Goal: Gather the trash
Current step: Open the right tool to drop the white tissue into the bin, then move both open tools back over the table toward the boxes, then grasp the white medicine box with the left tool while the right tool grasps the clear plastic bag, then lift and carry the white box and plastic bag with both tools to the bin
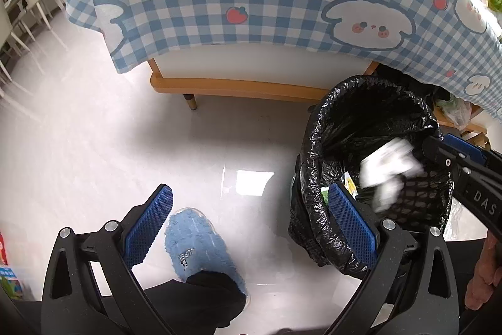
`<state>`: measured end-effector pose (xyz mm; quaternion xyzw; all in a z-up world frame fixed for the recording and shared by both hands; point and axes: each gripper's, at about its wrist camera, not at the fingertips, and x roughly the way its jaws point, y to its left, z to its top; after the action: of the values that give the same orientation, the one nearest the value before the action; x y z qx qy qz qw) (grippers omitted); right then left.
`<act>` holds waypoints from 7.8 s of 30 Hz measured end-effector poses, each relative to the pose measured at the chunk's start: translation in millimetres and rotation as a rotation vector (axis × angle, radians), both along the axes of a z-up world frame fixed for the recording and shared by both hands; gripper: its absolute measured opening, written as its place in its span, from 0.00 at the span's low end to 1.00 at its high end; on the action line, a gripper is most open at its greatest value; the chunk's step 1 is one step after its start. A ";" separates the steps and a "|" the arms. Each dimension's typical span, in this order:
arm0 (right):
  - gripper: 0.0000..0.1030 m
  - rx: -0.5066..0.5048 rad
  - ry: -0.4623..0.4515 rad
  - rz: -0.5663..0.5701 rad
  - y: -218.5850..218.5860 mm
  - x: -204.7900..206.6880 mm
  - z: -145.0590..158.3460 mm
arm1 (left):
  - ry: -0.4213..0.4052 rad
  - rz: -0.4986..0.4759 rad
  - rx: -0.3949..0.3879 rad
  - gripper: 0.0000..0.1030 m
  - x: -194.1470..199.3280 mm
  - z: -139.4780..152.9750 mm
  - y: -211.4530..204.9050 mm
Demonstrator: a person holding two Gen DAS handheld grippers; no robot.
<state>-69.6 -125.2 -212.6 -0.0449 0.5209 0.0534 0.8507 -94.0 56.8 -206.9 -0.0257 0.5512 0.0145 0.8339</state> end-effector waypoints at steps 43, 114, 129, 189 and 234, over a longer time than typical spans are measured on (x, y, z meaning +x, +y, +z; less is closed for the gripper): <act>0.93 -0.051 -0.328 -0.083 -71.5 16.8 186.2 | -0.245 -0.021 0.003 0.94 22.1 180.7 -40.4; 0.85 -0.019 -0.285 -0.104 -128.9 379.5 189.8 | -0.104 0.055 0.059 0.85 396.5 149.4 -13.1; 0.53 0.013 -0.263 -0.064 -119.8 383.8 179.1 | -0.123 0.045 0.053 0.62 399.7 146.7 -21.4; 0.35 0.032 -0.349 -0.066 -94.0 208.9 249.7 | -0.222 0.041 0.051 0.61 200.5 204.4 -7.7; 0.35 0.034 -0.365 0.025 -57.8 27.7 206.1 | -0.257 -0.006 0.001 0.62 70.9 172.8 -36.2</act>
<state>-41.9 -183.0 -6.5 -0.0458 0.3564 0.0639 0.9310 -23.2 20.6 -34.1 -0.0252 0.4400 0.0087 0.8976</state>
